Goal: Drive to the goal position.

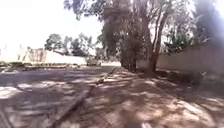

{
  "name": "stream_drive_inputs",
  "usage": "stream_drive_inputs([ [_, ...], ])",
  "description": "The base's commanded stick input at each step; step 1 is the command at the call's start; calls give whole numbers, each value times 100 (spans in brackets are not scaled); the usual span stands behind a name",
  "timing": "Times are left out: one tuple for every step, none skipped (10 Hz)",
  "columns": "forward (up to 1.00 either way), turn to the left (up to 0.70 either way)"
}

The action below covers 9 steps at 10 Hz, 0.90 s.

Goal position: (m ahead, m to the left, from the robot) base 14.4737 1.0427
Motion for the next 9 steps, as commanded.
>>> stream_drive_inputs([
  [70, -35],
  [70, 0],
  [70, 0],
  [70, 0],
  [70, -2],
  [70, -5],
  [70, -19],
  [70, -34],
  [70, -35],
])
